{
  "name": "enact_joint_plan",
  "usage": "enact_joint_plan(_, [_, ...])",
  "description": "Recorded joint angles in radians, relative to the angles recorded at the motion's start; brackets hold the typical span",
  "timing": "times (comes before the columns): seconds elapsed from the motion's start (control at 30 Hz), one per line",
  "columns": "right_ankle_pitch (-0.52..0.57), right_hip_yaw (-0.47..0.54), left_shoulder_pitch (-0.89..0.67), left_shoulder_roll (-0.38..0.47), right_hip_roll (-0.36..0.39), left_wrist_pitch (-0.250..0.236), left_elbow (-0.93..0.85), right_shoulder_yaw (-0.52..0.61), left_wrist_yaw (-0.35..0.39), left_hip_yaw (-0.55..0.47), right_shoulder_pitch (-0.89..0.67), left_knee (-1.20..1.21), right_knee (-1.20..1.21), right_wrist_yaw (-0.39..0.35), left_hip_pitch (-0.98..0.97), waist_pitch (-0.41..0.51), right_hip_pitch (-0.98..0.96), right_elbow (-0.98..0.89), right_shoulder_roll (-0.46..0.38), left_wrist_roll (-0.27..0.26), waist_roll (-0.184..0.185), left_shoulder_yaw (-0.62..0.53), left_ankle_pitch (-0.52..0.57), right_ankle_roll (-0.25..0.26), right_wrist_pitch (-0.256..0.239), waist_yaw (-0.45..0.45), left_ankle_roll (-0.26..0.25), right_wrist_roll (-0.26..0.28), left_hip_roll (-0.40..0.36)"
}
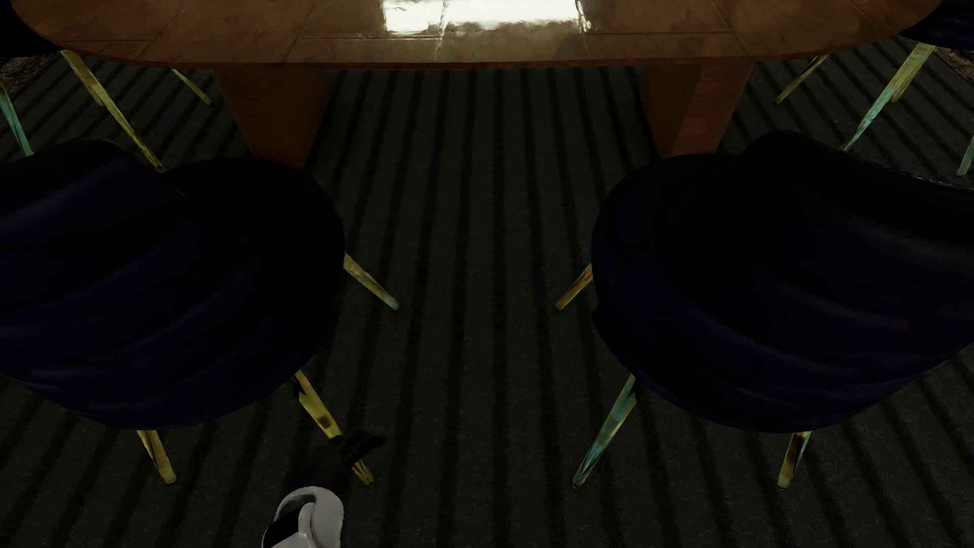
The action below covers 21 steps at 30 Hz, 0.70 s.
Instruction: Approach the table
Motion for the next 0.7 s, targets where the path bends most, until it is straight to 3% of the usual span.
enact_joint_plan(0.03, [0.003, 0.002, 0.019, -0.007, 0.014, 0.026, 0.082, -0.021, -0.014, 0.032, -0.005, 0.037, -0.015, -0.033, -0.017, 0.003, 0.005, -0.016, 0.012, 0.019, 0.006, -0.009, -0.005, 0.002, -0.006, -0.003, 0.005, 0.009, 0.025])
enact_joint_plan(0.07, [0.008, 0.011, 0.047, -0.020, 0.027, 0.042, 0.153, -0.032, -0.025, 0.067, -0.015, 0.074, -0.029, -0.055, -0.028, 0.005, 0.007, -0.027, 0.020, -0.003, 0.010, -0.001, -0.041, 0.008, -0.011, -0.004, 0.000, 0.014, 0.047])
enact_joint_plan(0.17, [0.030, 0.064, 0.156, -0.057, 0.047, 0.047, 0.314, -0.026, -0.008, 0.204, -0.058, 0.122, -0.065, -0.059, 0.000, 0.002, 0.005, -0.064, 0.027, -0.140, 0.019, 0.045, -0.133, 0.025, -0.027, 0.006, 0.073, 0.017, 0.079])
enact_joint_plan(0.2, [0.031, 0.081, 0.188, -0.063, 0.048, 0.051, 0.360, -0.022, -0.001, 0.235, -0.052, 0.079, -0.068, -0.048, 0.035, 0.000, 0.004, -0.079, 0.016, -0.164, 0.022, 0.041, -0.094, 0.031, -0.058, 0.012, 0.093, 0.018, 0.067])
enact_joint_plan(0.27, [0.033, 0.105, 0.227, -0.106, 0.045, 0.070, 0.431, -0.016, 0.014, 0.314, -0.048, -0.053, -0.073, -0.030, 0.122, -0.007, 0.009, -0.116, 0.002, -0.267, 0.026, 0.074, -0.126, 0.038, -0.106, 0.019, 0.111, 0.015, 0.056])
enact_joint_plan(0.33, [0.030, 0.102, 0.221, -0.096, 0.019, 0.070, 0.504, -0.071, 0.000, 0.326, -0.034, -0.134, -0.051, -0.052, 0.169, -0.012, 0.010, -0.136, 0.022, -0.238, 0.022, -0.009, -0.102, 0.043, -0.124, 0.023, 0.109, 0.043, 0.020])
enact_joint_plan(0.4, [0.030, 0.081, 0.185, -0.076, -0.016, 0.070, 0.541, -0.140, -0.009, 0.310, -0.029, -0.174, -0.027, -0.092, 0.186, -0.016, 0.010, -0.110, 0.071, -0.213, 0.010, -0.069, -0.084, 0.054, -0.094, 0.022, 0.113, 0.070, -0.017])
enact_joint_plan(0.53, [0.024, 0.009, 0.071, -0.024, -0.075, 0.032, 0.472, -0.093, 0.040, 0.243, -0.042, -0.173, -0.033, -0.045, 0.175, -0.023, 0.042, -0.019, 0.077, -0.219, -0.007, -0.089, -0.086, 0.074, -0.031, 0.023, 0.130, -0.011, -0.079])
enact_joint_plan(0.7, [0.032, -0.068, -0.028, -0.009, -0.120, -0.054, 0.269, -0.029, 0.103, 0.176, -0.052, -0.163, -0.067, 0.028, 0.146, -0.031, 0.074, 0.015, 0.023, -0.220, -0.018, -0.098, -0.087, 0.101, -0.028, 0.030, 0.154, -0.071, -0.135])
